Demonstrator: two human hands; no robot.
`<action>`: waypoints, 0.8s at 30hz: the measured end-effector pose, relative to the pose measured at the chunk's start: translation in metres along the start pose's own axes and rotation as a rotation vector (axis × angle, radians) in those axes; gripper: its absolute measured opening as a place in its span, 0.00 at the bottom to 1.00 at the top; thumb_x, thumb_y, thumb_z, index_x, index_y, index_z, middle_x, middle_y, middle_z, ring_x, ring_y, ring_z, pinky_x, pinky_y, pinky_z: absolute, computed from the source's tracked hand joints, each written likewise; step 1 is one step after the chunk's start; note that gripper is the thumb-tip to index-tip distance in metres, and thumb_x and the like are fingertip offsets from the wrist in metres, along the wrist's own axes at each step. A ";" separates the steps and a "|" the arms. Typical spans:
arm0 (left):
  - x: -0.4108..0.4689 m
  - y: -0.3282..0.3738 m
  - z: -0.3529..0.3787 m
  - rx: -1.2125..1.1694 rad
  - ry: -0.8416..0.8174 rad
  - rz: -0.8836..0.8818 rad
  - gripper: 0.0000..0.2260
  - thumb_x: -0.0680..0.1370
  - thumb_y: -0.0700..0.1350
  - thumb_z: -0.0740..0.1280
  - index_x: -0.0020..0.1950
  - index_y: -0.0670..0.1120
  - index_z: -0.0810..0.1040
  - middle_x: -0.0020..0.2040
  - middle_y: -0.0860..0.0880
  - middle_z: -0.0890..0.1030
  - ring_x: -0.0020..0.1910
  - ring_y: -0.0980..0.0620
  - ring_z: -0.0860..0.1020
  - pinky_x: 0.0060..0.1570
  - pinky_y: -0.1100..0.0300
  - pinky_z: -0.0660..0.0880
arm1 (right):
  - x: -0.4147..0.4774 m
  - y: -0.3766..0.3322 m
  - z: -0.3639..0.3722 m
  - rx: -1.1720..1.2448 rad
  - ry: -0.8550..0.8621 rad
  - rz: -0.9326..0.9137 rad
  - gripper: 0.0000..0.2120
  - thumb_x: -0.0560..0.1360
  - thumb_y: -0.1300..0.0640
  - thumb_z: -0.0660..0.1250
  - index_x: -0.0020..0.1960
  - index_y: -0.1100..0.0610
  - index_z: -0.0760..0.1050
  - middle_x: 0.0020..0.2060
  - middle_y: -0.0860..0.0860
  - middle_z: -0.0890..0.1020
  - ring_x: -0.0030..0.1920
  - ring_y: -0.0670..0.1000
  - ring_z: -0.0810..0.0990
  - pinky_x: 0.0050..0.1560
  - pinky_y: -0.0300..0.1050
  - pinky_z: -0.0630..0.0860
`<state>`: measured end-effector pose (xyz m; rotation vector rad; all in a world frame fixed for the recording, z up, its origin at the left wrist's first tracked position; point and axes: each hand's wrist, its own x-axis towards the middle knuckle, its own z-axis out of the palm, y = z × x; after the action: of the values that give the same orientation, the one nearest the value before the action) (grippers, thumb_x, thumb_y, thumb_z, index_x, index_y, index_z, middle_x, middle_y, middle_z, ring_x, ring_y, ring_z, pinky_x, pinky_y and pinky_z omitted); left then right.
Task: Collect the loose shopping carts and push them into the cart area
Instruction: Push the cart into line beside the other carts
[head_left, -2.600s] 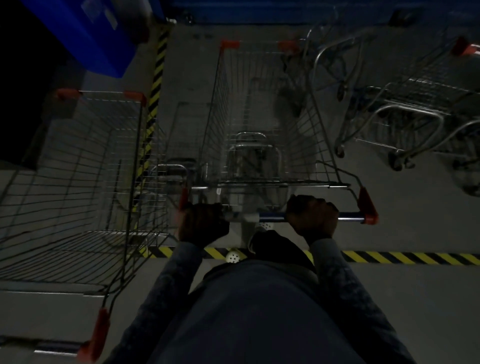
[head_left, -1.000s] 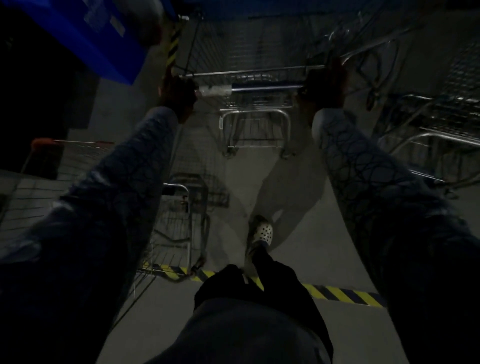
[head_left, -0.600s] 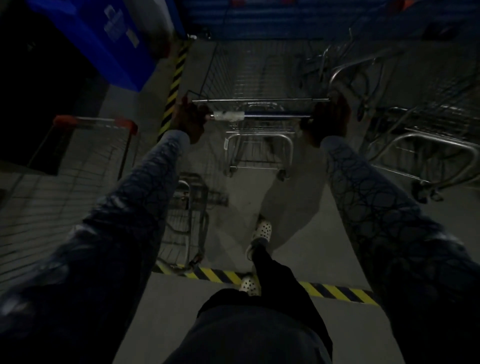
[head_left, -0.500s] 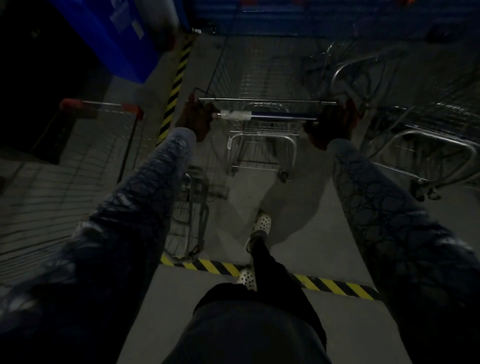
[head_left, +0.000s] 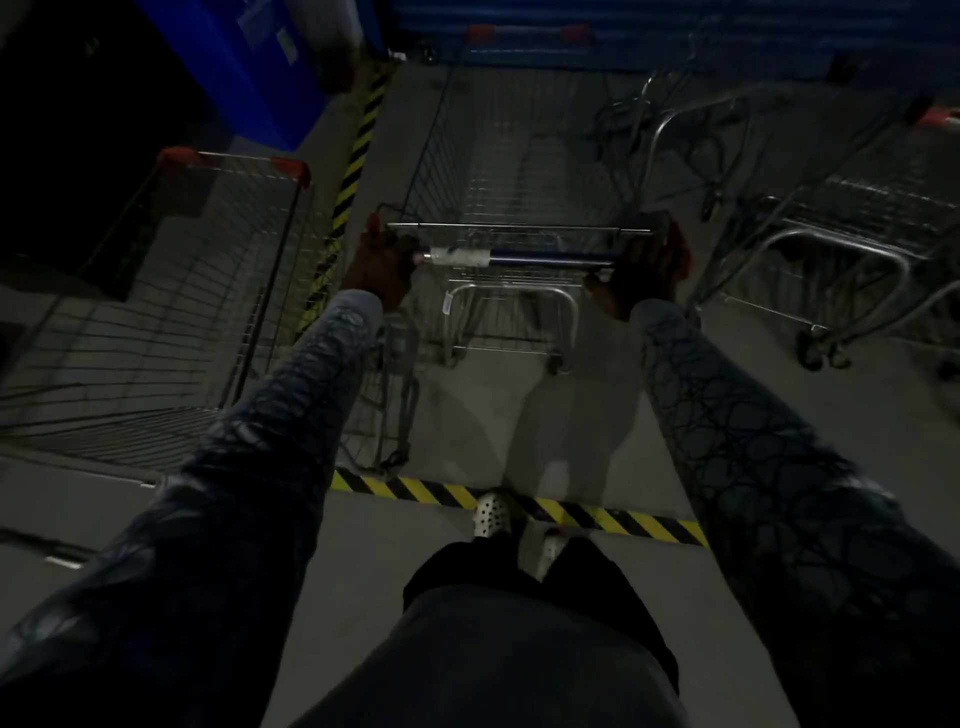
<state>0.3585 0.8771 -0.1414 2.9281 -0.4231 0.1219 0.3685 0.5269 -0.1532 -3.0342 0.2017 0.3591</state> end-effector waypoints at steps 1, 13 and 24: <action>-0.011 0.003 -0.001 -0.016 0.056 -0.022 0.18 0.78 0.43 0.58 0.54 0.33 0.82 0.50 0.32 0.83 0.50 0.29 0.81 0.62 0.29 0.70 | -0.007 0.000 0.001 -0.009 -0.024 0.004 0.47 0.78 0.32 0.57 0.81 0.65 0.48 0.80 0.64 0.51 0.80 0.65 0.47 0.78 0.62 0.39; -0.125 0.023 -0.003 -0.107 0.245 0.015 0.11 0.73 0.34 0.67 0.55 0.34 0.81 0.42 0.35 0.83 0.46 0.26 0.81 0.51 0.24 0.73 | -0.101 0.008 0.038 -0.071 -0.021 -0.035 0.48 0.75 0.28 0.51 0.80 0.63 0.53 0.78 0.64 0.58 0.79 0.61 0.52 0.78 0.60 0.42; -0.225 -0.005 -0.013 -0.064 0.148 0.049 0.08 0.75 0.38 0.67 0.50 0.38 0.84 0.41 0.34 0.82 0.46 0.31 0.82 0.62 0.29 0.71 | -0.224 -0.064 0.048 -0.006 -0.053 0.247 0.49 0.76 0.27 0.53 0.82 0.63 0.47 0.81 0.60 0.50 0.80 0.59 0.42 0.76 0.59 0.34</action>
<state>0.1441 0.9451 -0.1538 2.8231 -0.4661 0.3228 0.1507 0.6216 -0.1430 -3.0056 0.5745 0.4563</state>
